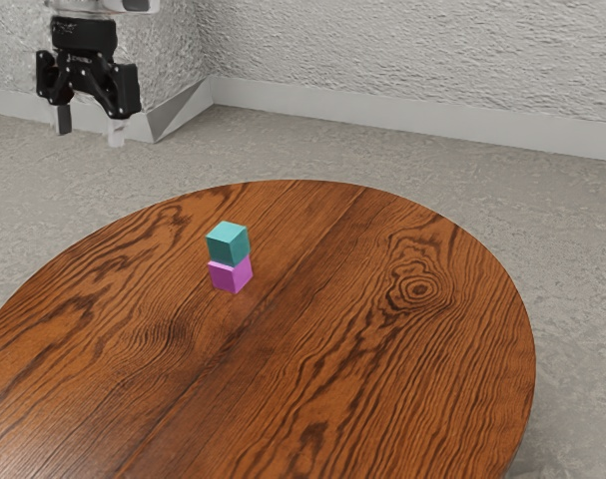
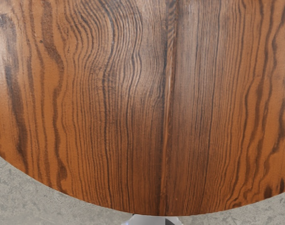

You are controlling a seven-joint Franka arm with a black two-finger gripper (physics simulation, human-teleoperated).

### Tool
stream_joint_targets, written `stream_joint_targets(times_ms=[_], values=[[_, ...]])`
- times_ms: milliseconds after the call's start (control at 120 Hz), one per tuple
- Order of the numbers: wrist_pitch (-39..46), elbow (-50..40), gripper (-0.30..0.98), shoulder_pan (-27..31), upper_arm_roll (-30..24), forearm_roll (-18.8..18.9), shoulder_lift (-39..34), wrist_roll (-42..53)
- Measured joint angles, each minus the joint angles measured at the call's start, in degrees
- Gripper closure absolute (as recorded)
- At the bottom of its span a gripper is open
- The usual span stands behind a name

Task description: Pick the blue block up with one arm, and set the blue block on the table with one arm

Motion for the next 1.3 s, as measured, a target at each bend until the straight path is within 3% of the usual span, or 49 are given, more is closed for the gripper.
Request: stream_joint_targets(times_ms=[200, 508, 708, 833, 1042, 1300], values=[[13.3, -0.3, 0.0, 1.0, 0.1, 0.2, 1.0, -0.3], [19.9, -1.7, 0.0, 8.5, 0.2, -0.4, 4.3, -0.6], [30.2, -18.1, 0.0, 10.2, -0.1, -0.8, 4.8, -0.6], [37.4, -23.8, 0.0, 10.4, -0.1, -0.7, 6.0, -0.1], [46.7, -25.4, 0.0, 11.9, 0.0, -0.4, 10.4, 2.9], [50.4, -21.6, 0.0, 11.4, -0.1, -1.2, 16.0, 5.0]])
